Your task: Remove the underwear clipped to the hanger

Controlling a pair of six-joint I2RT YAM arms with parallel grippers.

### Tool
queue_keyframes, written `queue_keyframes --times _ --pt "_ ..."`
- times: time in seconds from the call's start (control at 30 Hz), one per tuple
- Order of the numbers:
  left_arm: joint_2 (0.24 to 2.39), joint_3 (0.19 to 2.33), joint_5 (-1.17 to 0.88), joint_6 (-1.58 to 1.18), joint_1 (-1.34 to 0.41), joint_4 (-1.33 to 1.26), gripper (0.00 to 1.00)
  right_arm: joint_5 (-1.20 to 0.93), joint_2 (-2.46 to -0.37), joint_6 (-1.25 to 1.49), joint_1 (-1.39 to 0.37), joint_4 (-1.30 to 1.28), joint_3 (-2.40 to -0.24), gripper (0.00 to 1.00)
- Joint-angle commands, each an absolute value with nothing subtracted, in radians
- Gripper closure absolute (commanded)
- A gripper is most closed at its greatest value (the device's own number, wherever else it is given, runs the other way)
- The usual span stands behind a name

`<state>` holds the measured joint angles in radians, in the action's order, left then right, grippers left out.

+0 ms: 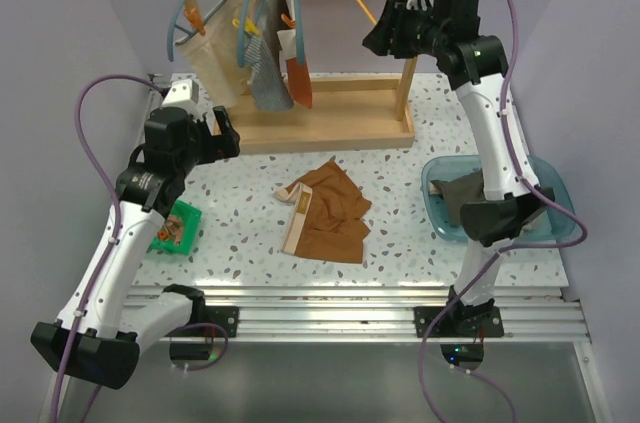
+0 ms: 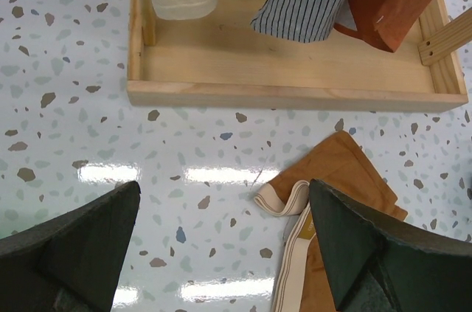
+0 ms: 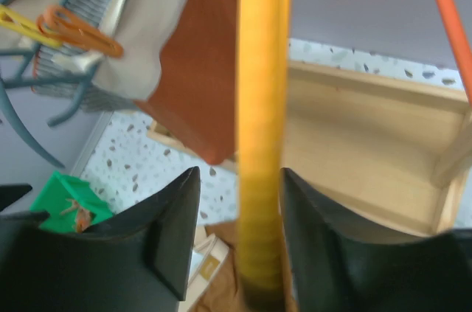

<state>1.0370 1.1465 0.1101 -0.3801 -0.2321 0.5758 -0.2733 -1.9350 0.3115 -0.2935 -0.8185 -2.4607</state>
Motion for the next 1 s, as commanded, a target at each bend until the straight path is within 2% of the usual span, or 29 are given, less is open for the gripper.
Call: queue_keyframes --times 0.0,0.03,0.13,0.37,0.4,0.47,0.57,0.63,0.73,0.97 --pt "1.009 1.134 0.107 -0.402 -0.235 0.525 0.00 -0.295 -1.774 0.261 -0.293 -0.822 -2.352 0.46" --pt "1.009 1.132 0.107 -0.402 -0.235 0.525 0.00 -0.281 -1.744 0.252 -0.293 -0.830 -2.320 0.30" --pt "1.022 1.134 0.107 -0.408 -0.235 0.523 0.00 -0.229 -1.593 0.235 -0.295 -0.827 -2.150 0.02" --pt "1.035 1.137 0.098 -0.410 -0.235 0.508 0.00 -0.176 -1.229 0.245 -0.324 -0.894 -1.630 0.02" --pt "1.038 1.134 0.100 -0.410 -0.235 0.508 0.00 -0.179 -1.197 0.256 -0.343 -0.897 -1.492 0.02" --pt "1.051 1.124 0.095 -0.419 -0.235 0.508 0.00 -0.129 -1.128 0.311 -0.475 -0.867 -1.288 0.02" --pt "1.066 1.112 0.071 -0.436 -0.235 0.493 0.00 -0.035 -1.147 0.405 -0.693 -0.755 -1.116 0.02" --pt "1.068 1.108 0.058 -0.440 -0.235 0.486 0.00 0.036 -1.216 0.429 -0.800 -0.694 -1.088 0.02" --pt "1.071 1.111 0.055 -0.442 -0.235 0.492 0.00 0.145 -1.350 0.451 -0.859 -0.606 -1.086 0.02" --pt "1.011 1.071 0.077 -0.442 -0.235 0.526 0.00 0.209 -1.636 0.410 -0.874 -0.448 -1.176 0.02"
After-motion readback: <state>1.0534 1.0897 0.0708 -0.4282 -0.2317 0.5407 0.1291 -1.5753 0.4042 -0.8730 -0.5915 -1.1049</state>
